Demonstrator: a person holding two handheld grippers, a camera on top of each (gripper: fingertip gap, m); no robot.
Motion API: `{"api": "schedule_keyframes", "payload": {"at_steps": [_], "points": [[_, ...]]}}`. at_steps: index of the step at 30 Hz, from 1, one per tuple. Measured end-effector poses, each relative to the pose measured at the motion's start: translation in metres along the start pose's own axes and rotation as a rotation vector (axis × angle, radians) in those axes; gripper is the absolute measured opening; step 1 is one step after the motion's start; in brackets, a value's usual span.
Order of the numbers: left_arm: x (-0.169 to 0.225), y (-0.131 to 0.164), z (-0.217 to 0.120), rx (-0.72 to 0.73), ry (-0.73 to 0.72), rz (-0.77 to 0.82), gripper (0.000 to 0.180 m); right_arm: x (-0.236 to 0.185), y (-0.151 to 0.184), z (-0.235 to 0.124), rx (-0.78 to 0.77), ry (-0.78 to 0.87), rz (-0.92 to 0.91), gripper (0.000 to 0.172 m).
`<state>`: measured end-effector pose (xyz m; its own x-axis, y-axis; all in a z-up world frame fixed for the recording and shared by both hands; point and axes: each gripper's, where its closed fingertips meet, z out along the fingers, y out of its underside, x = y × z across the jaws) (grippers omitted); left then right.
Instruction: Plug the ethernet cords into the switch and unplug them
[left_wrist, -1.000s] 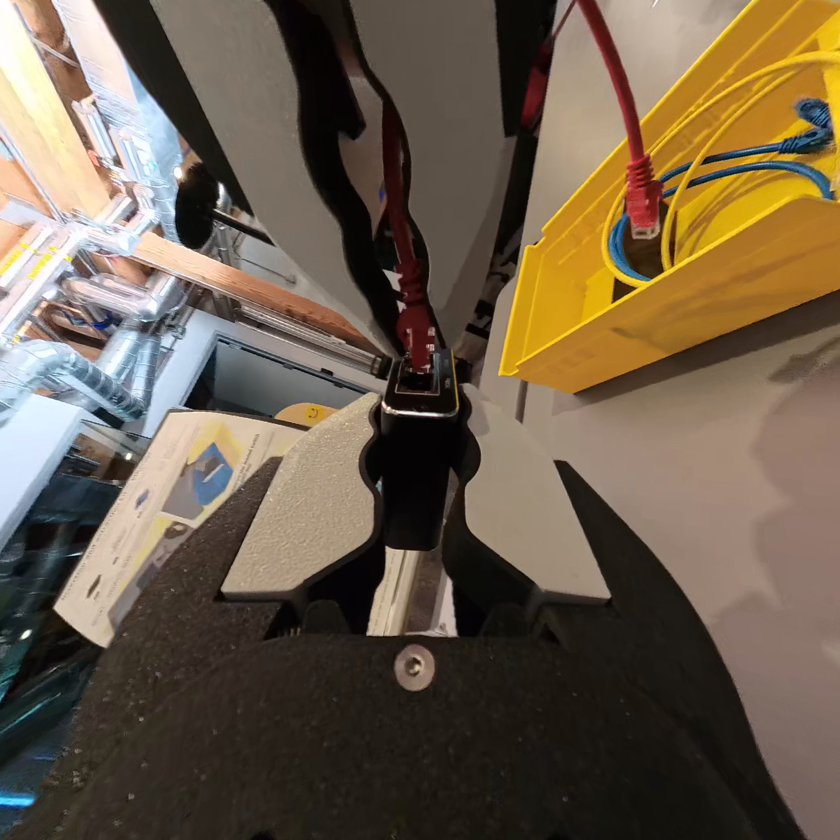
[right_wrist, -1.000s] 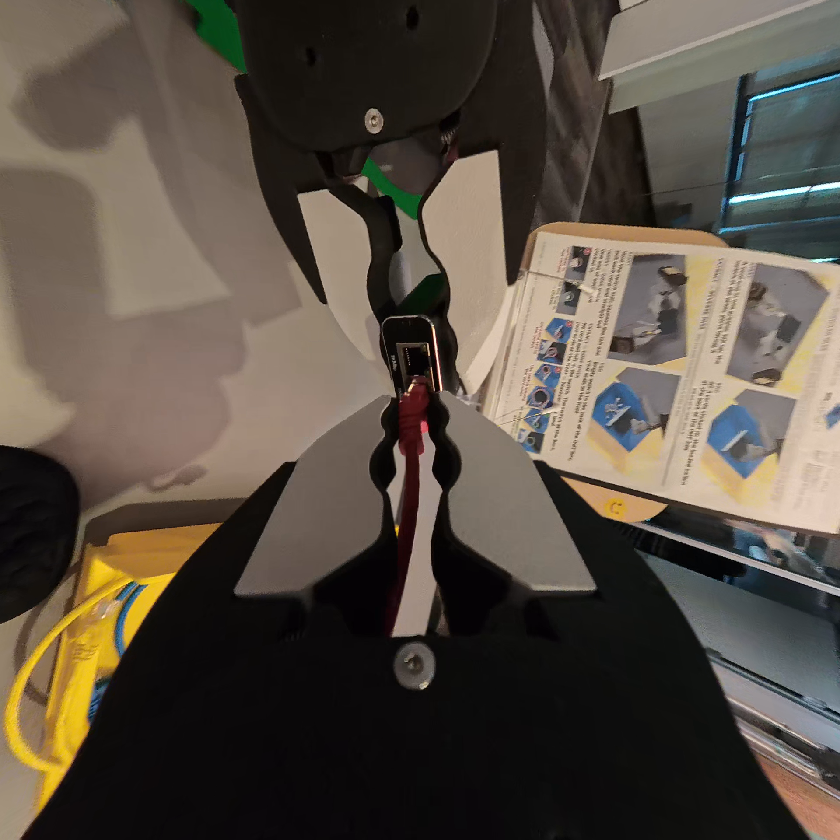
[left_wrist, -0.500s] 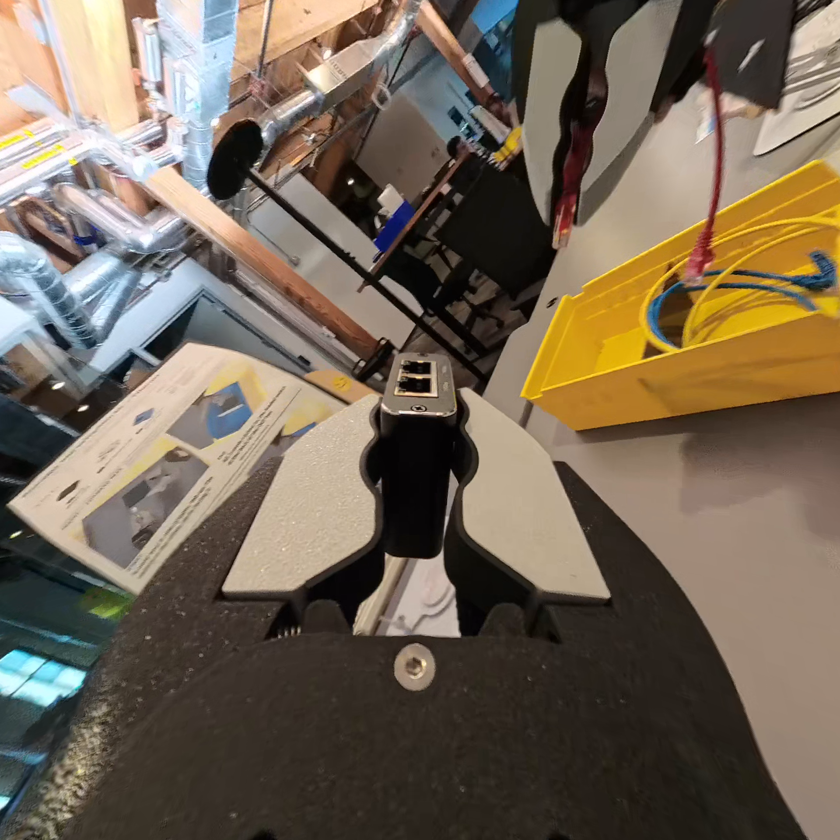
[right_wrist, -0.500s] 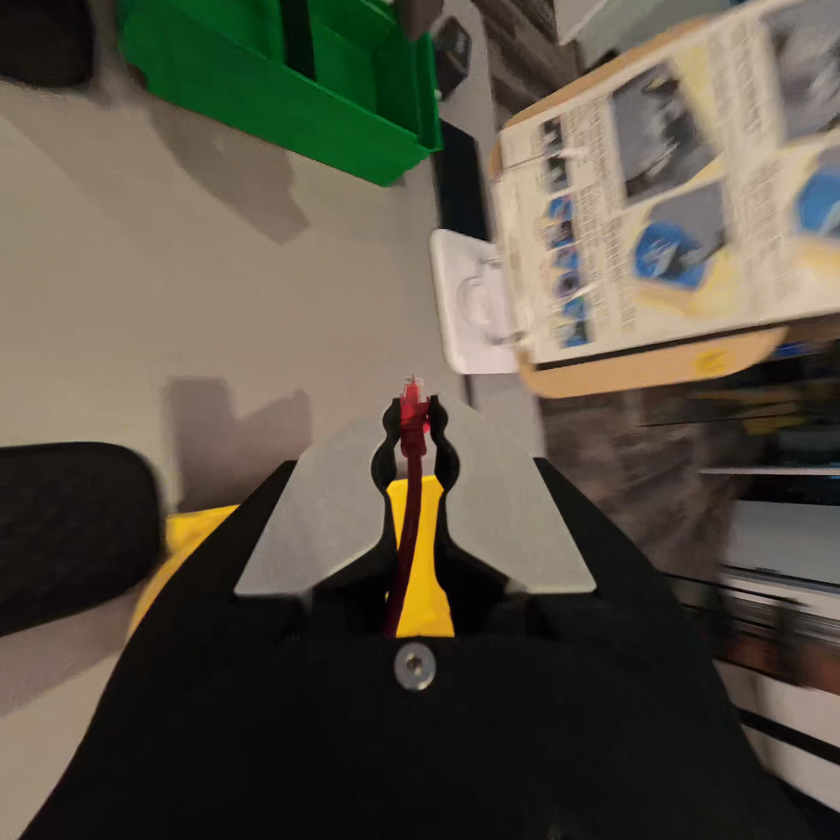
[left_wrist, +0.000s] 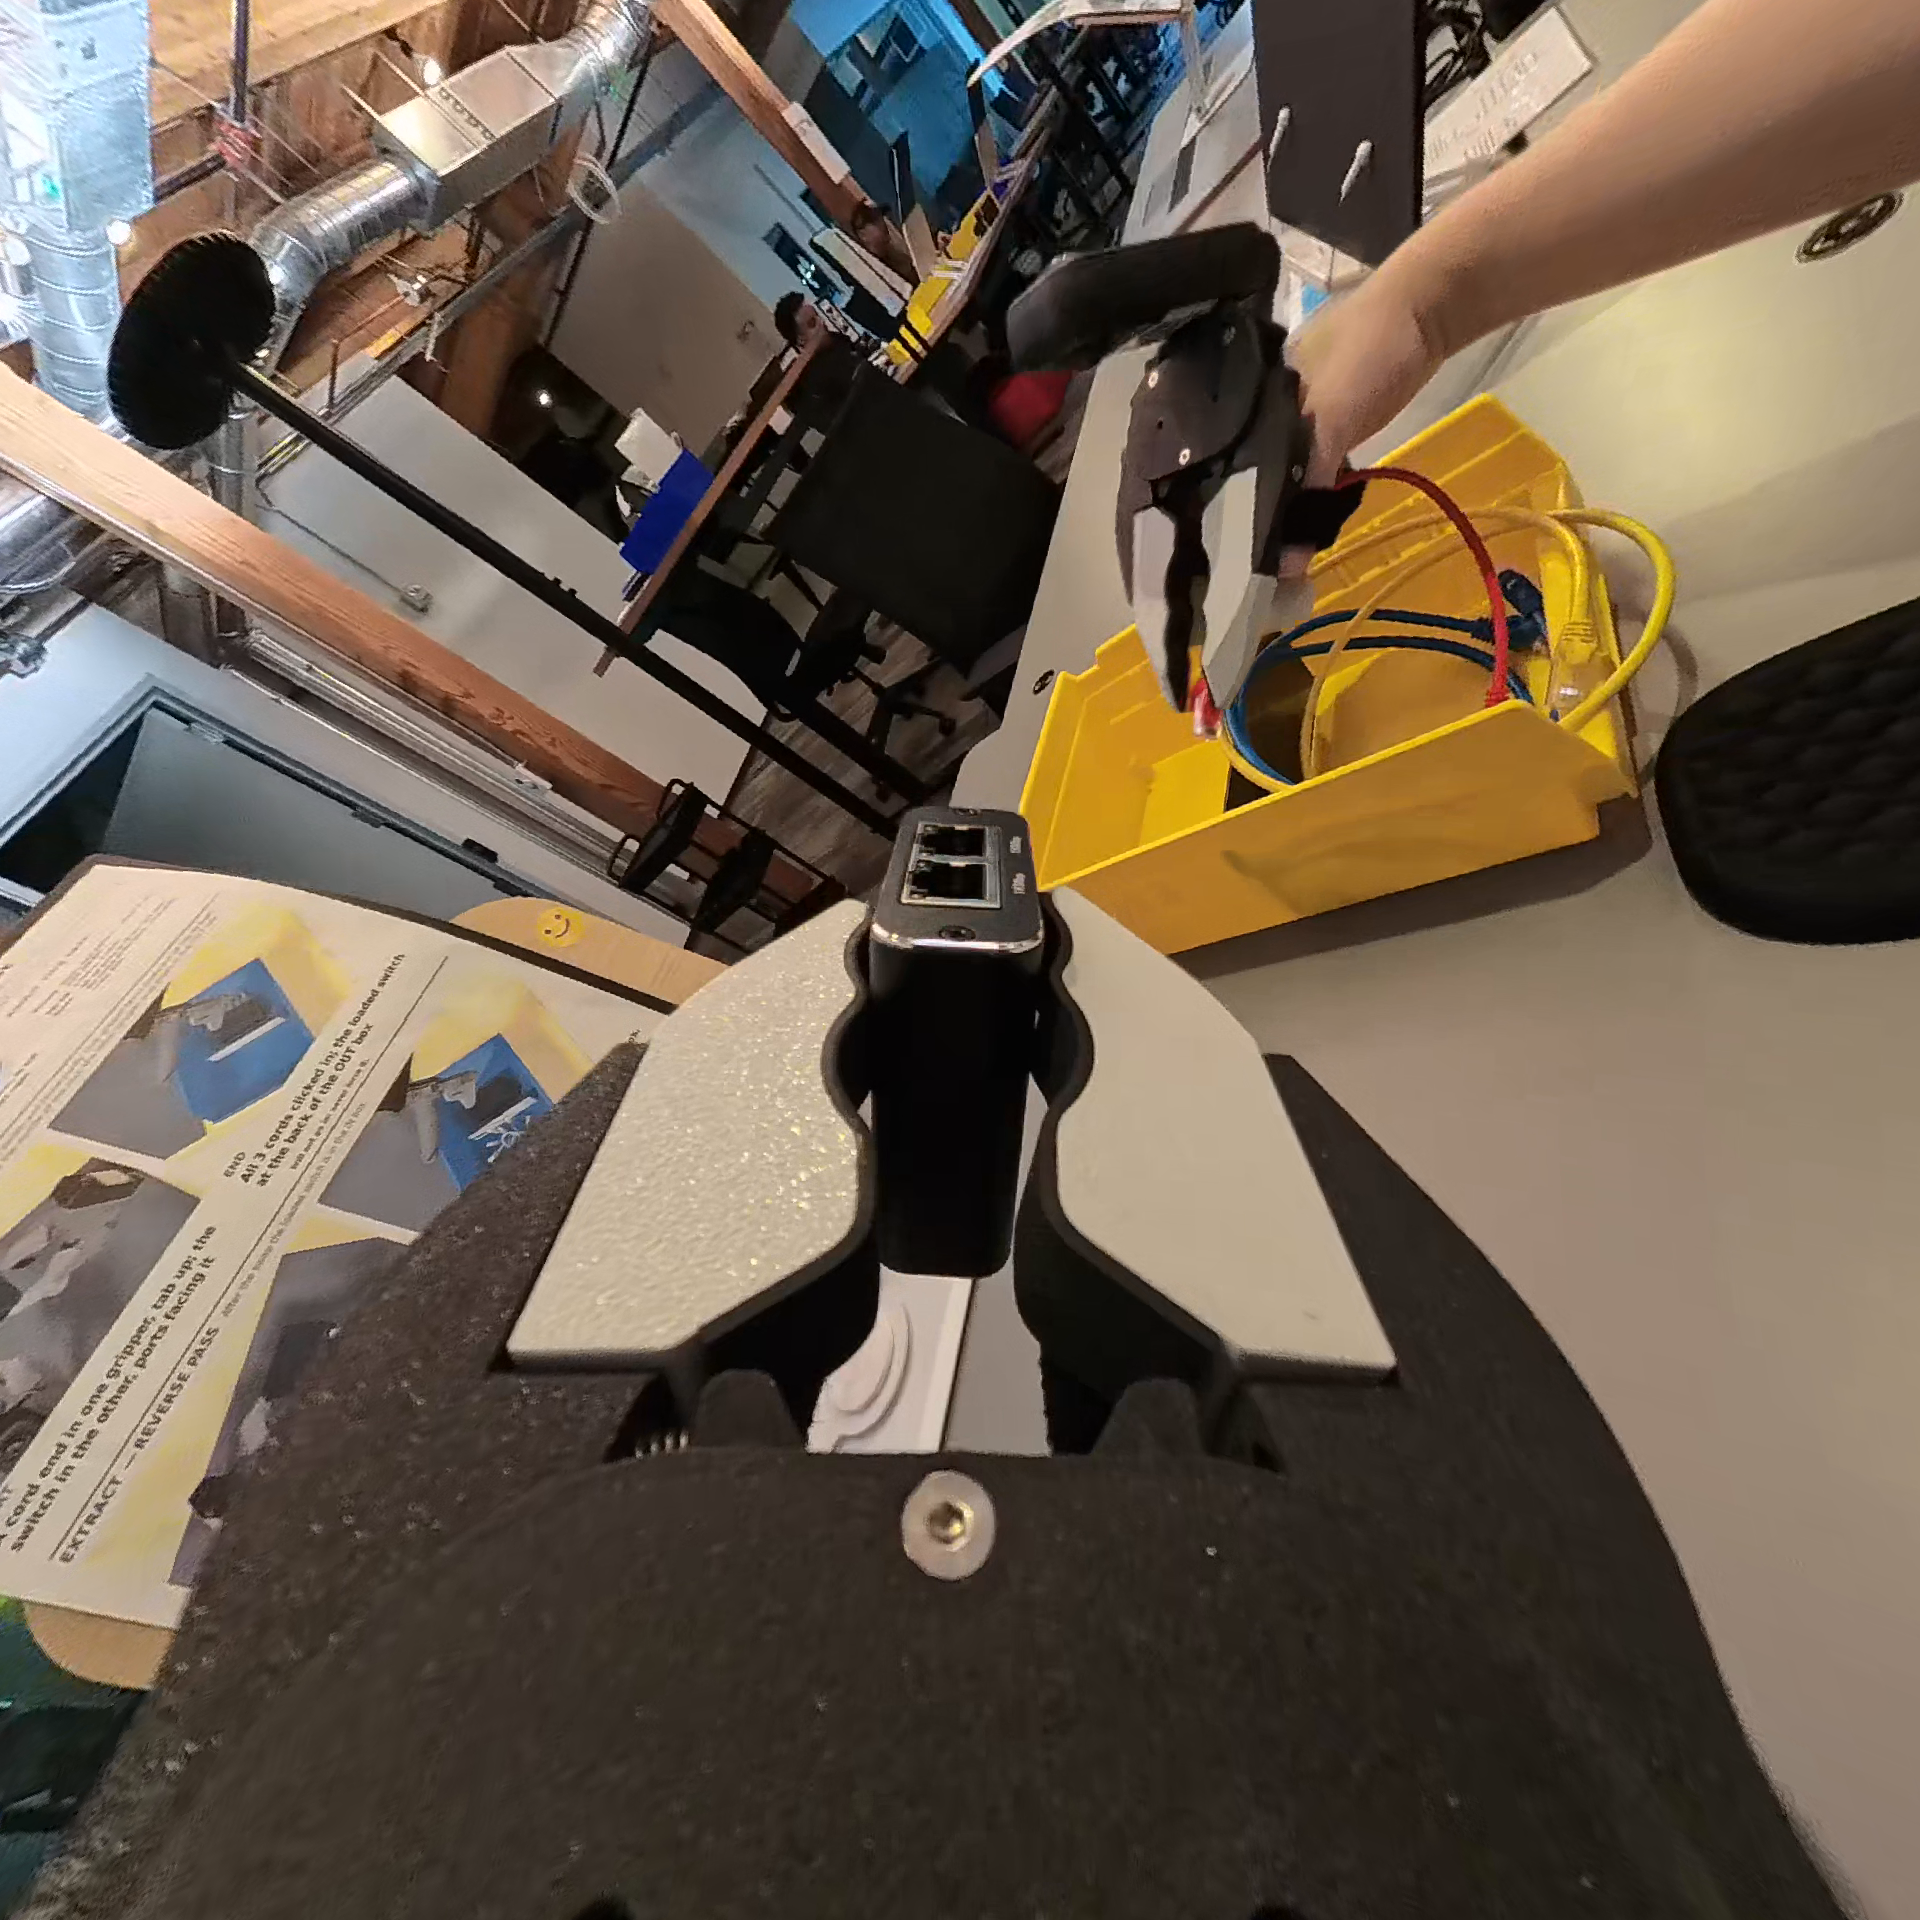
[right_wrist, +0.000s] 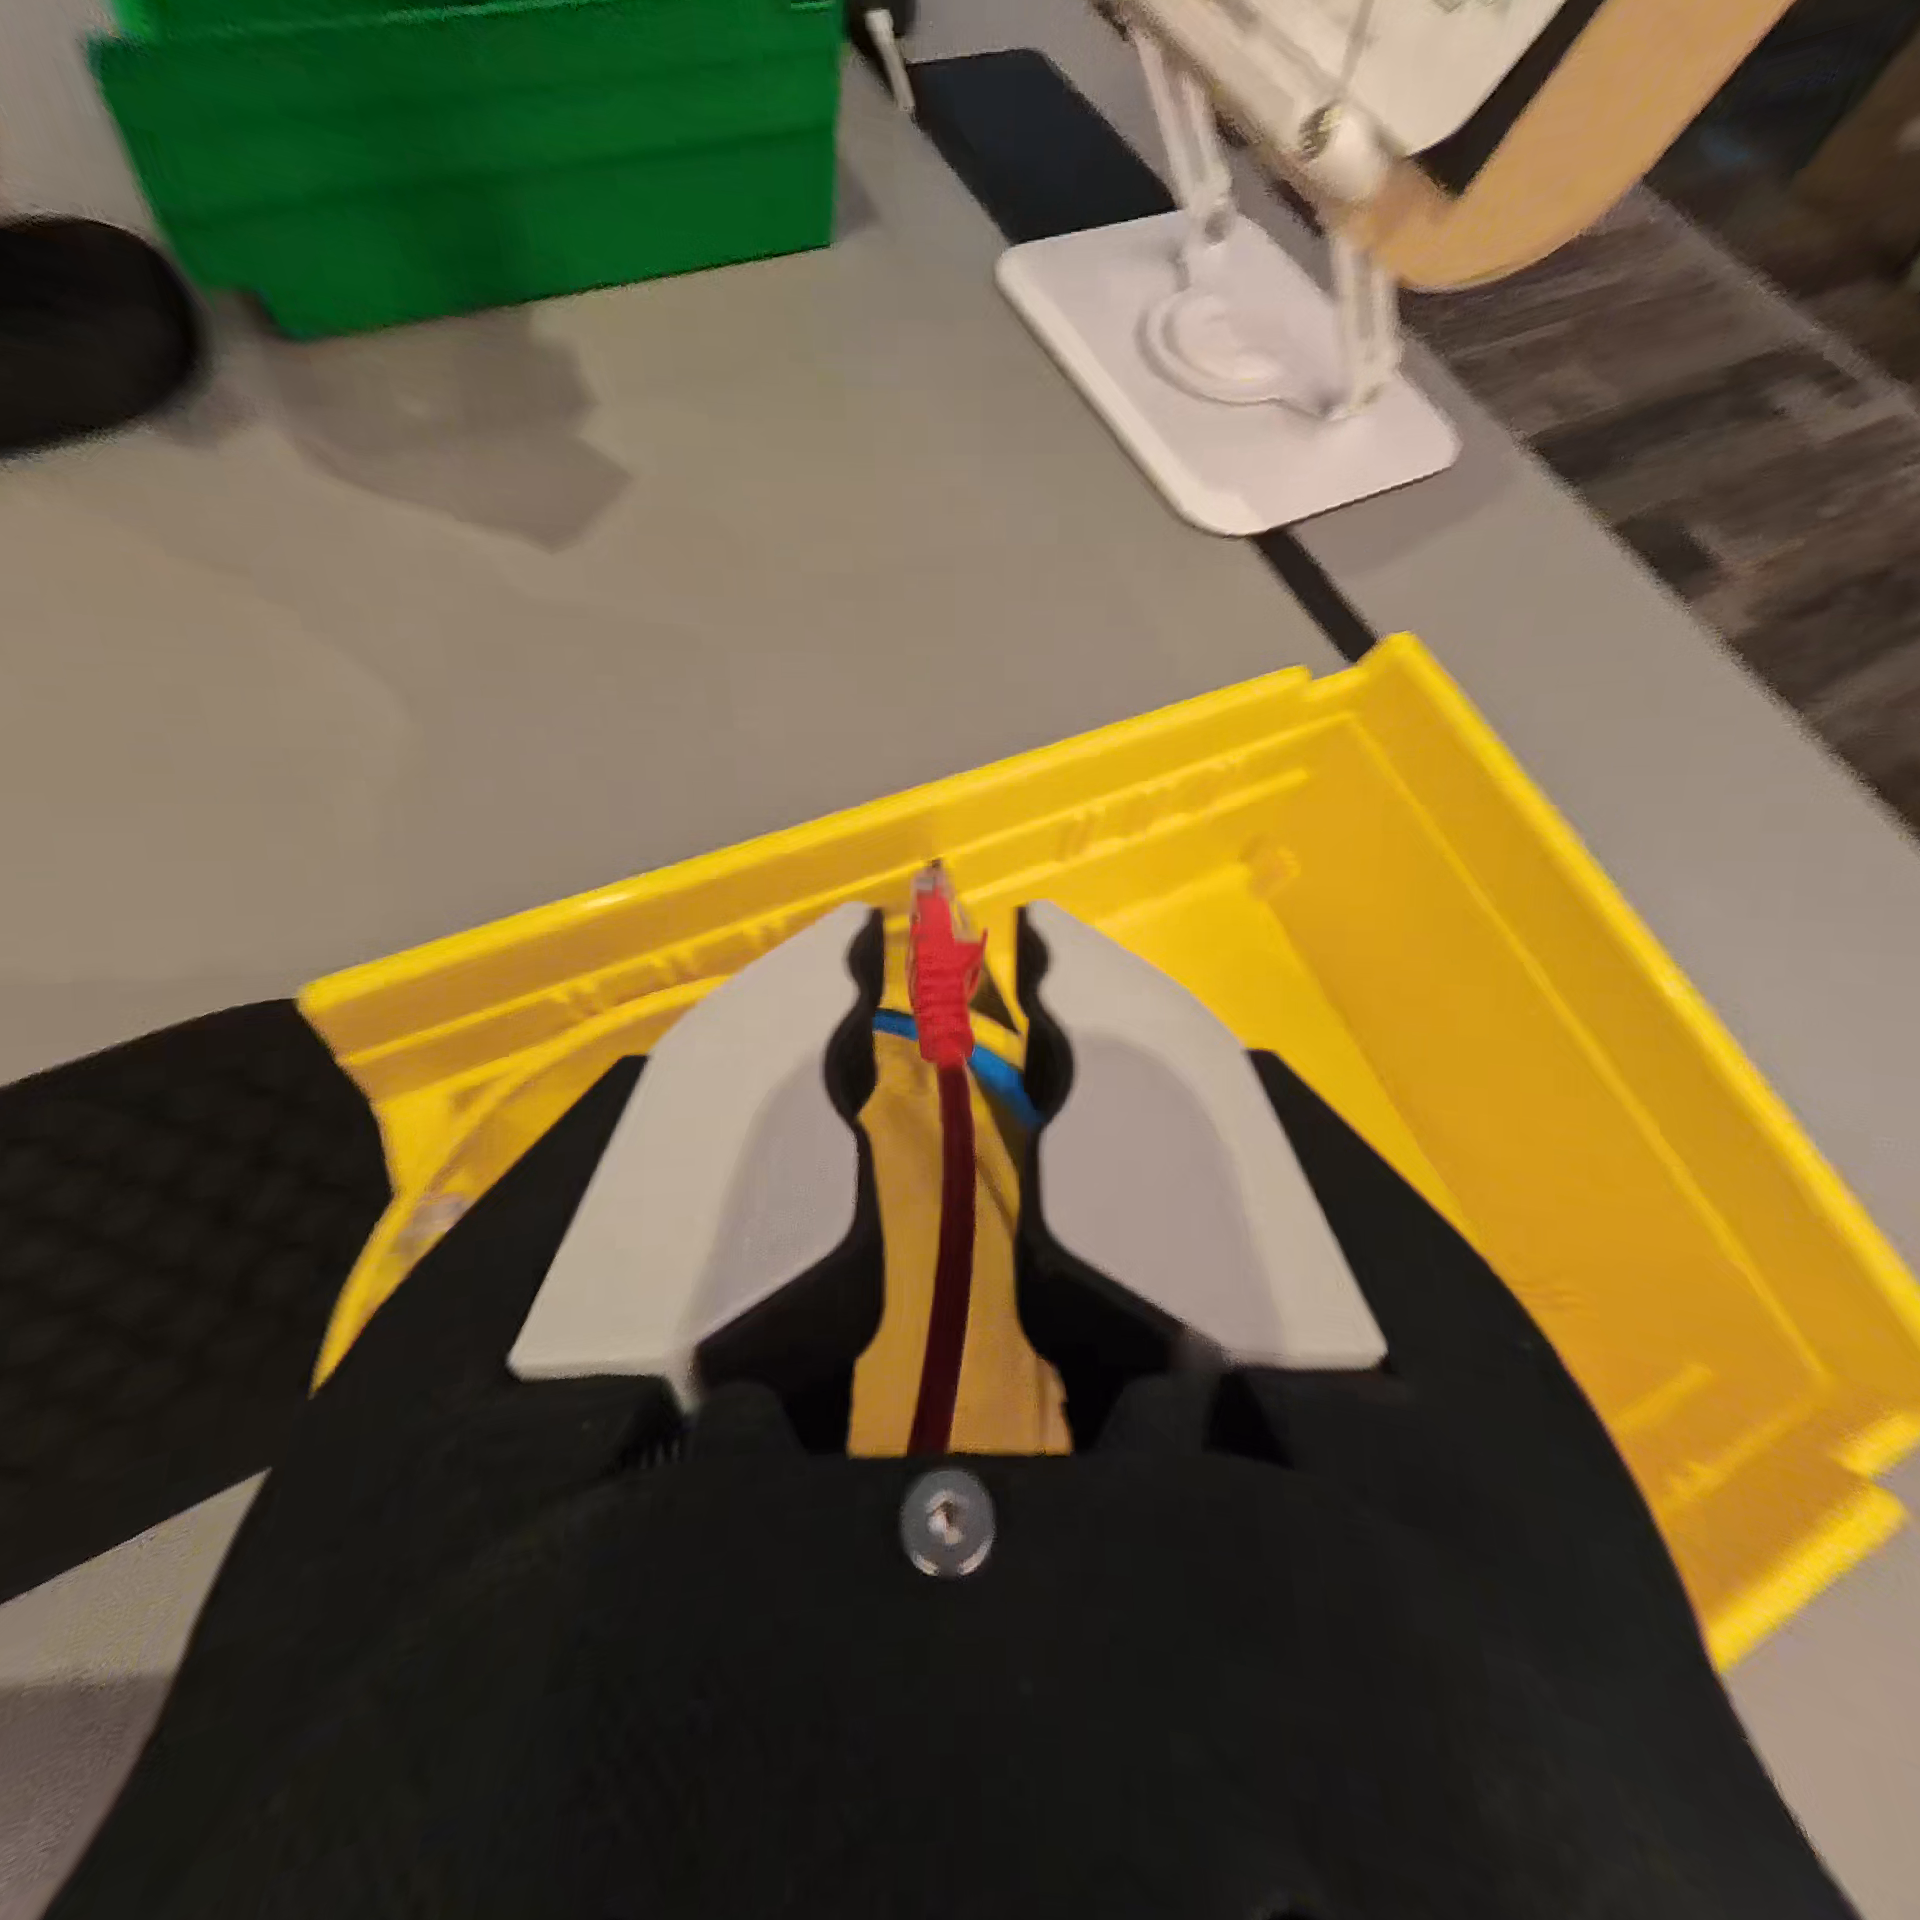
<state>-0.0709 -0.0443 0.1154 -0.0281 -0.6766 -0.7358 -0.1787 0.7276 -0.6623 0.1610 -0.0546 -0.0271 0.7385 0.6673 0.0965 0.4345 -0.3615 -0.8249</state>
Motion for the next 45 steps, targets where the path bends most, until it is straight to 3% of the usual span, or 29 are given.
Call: {"api": "schedule_keyframes", "payload": {"at_steps": [5, 11, 15, 19, 22, 26, 28, 31, 39, 45], "points": [[0.007, 0.003, 0.005, -0.019, 0.022, 0.017, 0.026, 0.022, 0.018, -0.005, -0.157, 0.144, -0.149, 0.031], [0.011, 0.011, 0.012, -0.051, 0.037, 0.026, 0.026, 0.024, 0.024, -0.015, -0.331, 0.133, -0.203, 0.032], [0.011, 0.014, 0.012, -0.074, 0.035, 0.035, 0.026, 0.049, 0.020, -0.048, -0.315, 0.265, -0.049, 0.032], [0.011, 0.016, 0.013, -0.094, 0.035, 0.047, 0.026, 0.070, 0.061, -0.075, -0.474, 0.384, 0.184, 0.028], [0.014, 0.016, 0.015, -0.094, 0.041, 0.051, 0.026, 0.074, 0.080, -0.073, -0.662, 0.395, 0.073, 0.022], [0.018, 0.021, 0.020, -0.126, 0.044, 0.076, 0.026, 0.086, 0.090, -0.053, -0.889, 0.327, -0.102, 0.022], [0.020, 0.023, 0.021, -0.139, 0.046, 0.086, 0.026, 0.094, 0.099, -0.045, -0.965, 0.268, -0.100, 0.022], [0.020, 0.024, 0.022, -0.142, 0.045, 0.087, 0.026, 0.097, 0.112, -0.030, -0.994, 0.154, -0.113, 0.022], [0.023, 0.032, 0.028, -0.160, 0.066, 0.091, 0.026, 0.111, 0.135, -0.014, -1.161, 0.087, -0.166, 0.024], [0.023, 0.036, 0.030, -0.181, 0.067, 0.105, 0.026, 0.114, 0.150, -0.012, -1.274, 0.074, -0.188, 0.008]]}}
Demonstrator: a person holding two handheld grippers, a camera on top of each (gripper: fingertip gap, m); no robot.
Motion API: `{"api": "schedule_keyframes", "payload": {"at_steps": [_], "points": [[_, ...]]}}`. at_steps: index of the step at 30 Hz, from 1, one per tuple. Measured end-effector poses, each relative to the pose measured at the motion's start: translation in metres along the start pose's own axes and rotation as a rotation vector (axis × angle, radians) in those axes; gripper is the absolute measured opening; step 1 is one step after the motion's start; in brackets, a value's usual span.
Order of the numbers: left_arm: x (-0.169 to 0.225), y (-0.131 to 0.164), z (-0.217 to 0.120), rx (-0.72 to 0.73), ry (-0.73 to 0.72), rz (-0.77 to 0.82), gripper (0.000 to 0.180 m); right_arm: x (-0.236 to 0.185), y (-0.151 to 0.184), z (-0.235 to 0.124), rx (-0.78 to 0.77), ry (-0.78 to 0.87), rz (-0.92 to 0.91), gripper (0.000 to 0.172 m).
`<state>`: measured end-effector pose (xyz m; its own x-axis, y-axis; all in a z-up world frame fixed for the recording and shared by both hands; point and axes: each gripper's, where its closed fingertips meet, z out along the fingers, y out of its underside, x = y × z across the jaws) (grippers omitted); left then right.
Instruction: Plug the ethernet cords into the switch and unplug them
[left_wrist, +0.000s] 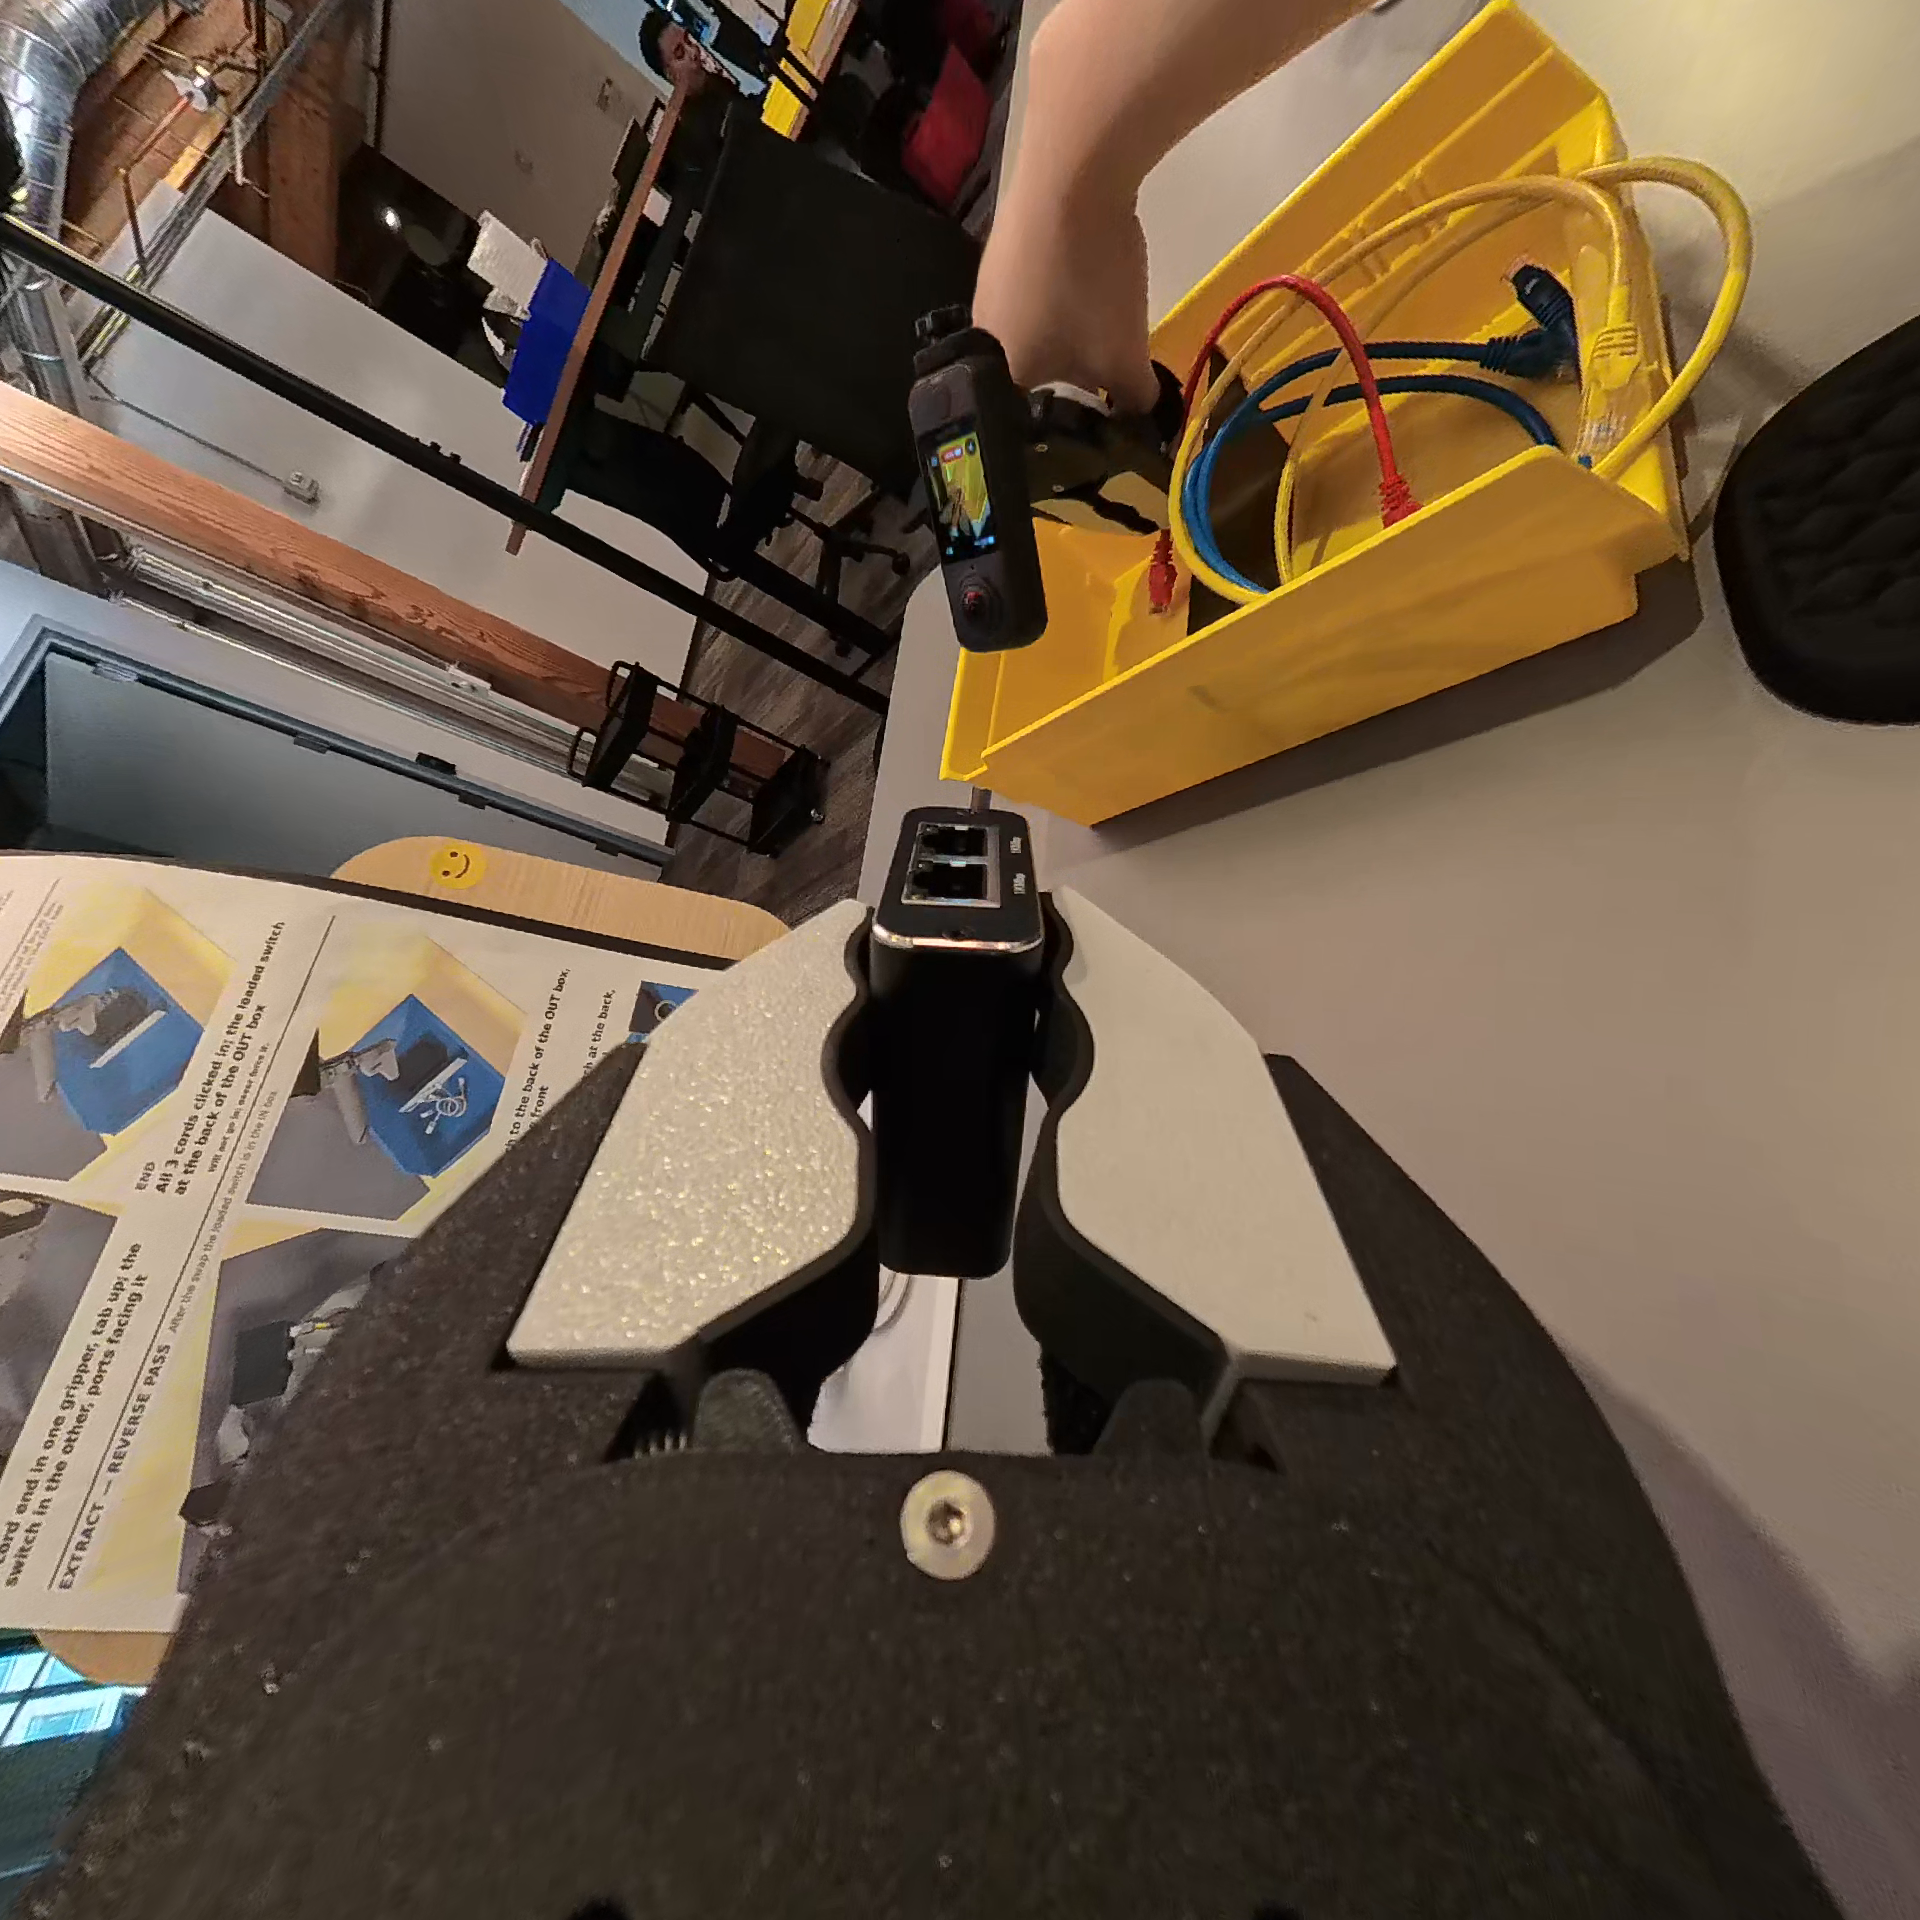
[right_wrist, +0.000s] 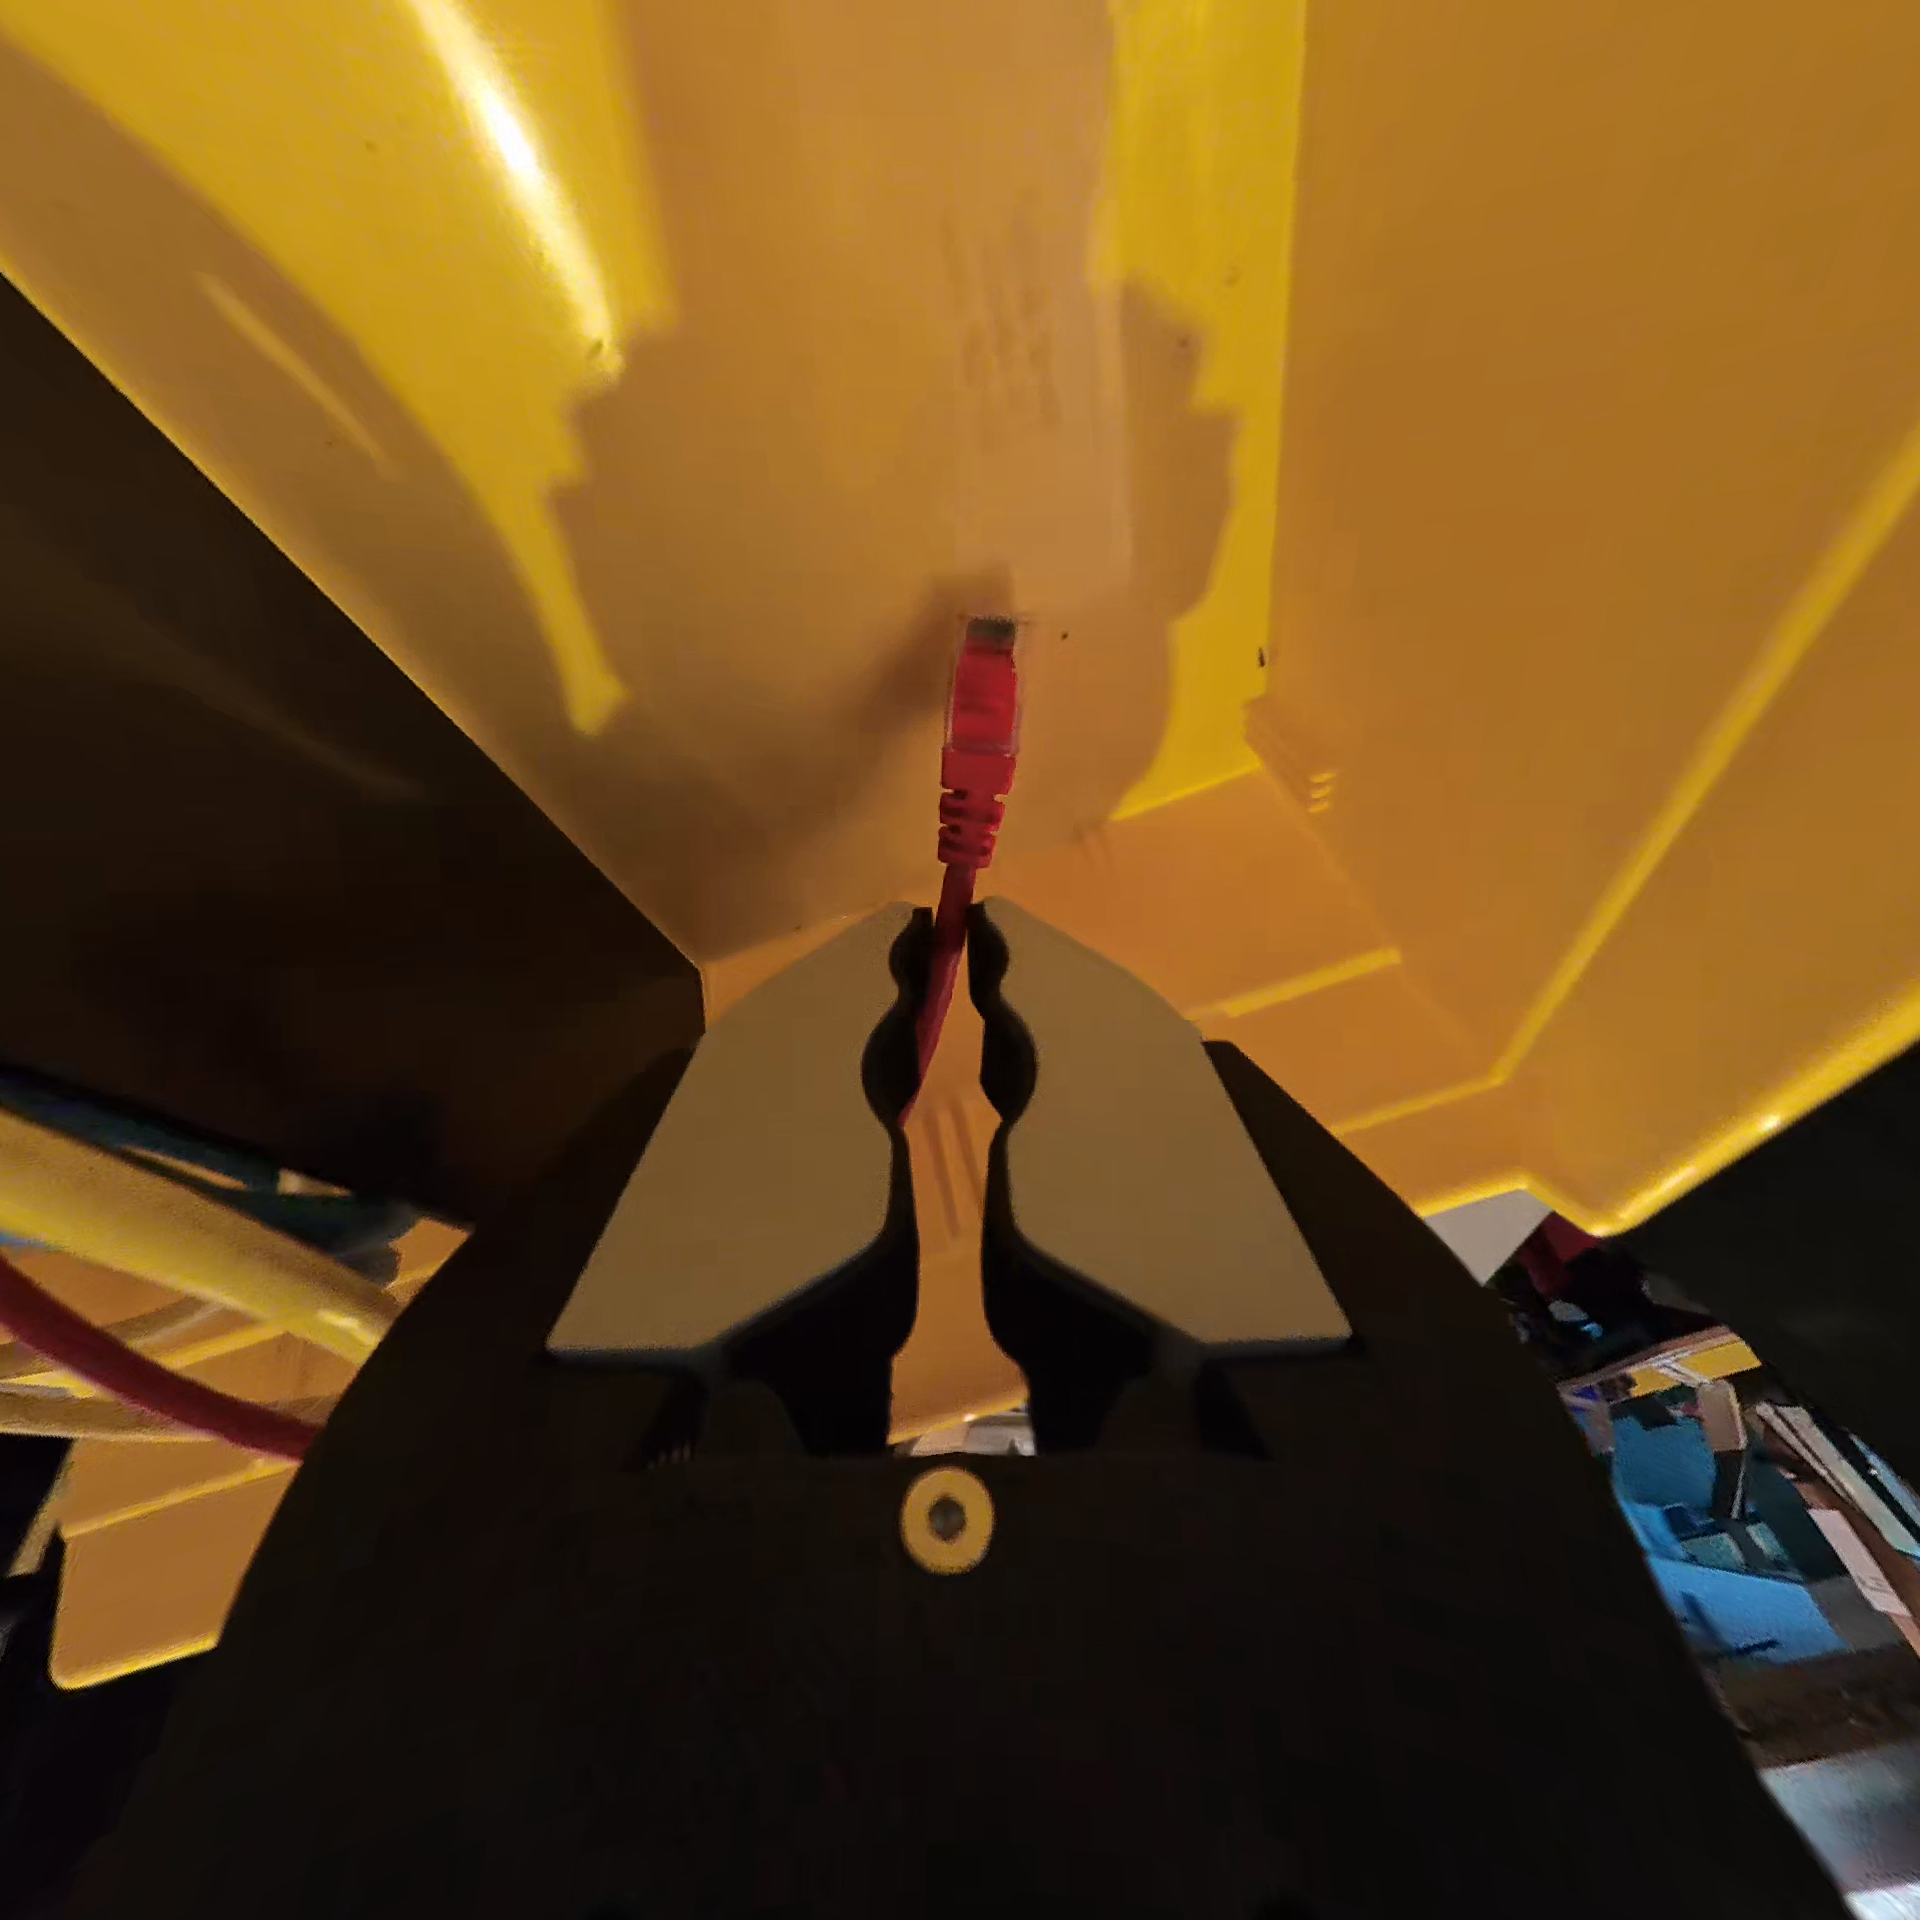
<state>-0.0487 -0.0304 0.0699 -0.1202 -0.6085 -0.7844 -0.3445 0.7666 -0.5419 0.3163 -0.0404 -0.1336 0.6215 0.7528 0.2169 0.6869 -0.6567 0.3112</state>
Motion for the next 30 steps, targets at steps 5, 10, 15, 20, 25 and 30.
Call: {"api": "schedule_keyframes", "payload": {"at_steps": [5, 10, 15, 20, 25, 30], "points": [[-0.004, 0.003, -0.002, -0.002, -0.011, -0.009, 0.026, 0.001, -0.002, -0.046, 0.137, 0.119, 0.023, 0.007], [-0.003, -0.003, -0.004, 0.019, -0.005, -0.006, 0.026, -0.007, 0.010, -0.122, 0.321, 0.334, 0.080, 0.007], [0.001, -0.010, -0.008, 0.025, -0.001, 0.014, 0.026, -0.044, -0.005, -0.192, 0.616, 0.355, 0.066, 0.007], [0.004, -0.016, -0.010, 0.028, -0.003, 0.040, 0.026, -0.060, -0.014, -0.205, 0.719, 0.285, 0.098, 0.006], [0.004, -0.020, -0.014, 0.039, -0.013, 0.046, 0.026, -0.072, -0.021, -0.126, 0.670, 0.158, 0.070, 0.006], [-0.004, -0.020, -0.020, 0.079, -0.011, -0.003, 0.026, -0.076, -0.020, -0.086, 0.672, 0.161, 0.064, 0.014]]}}
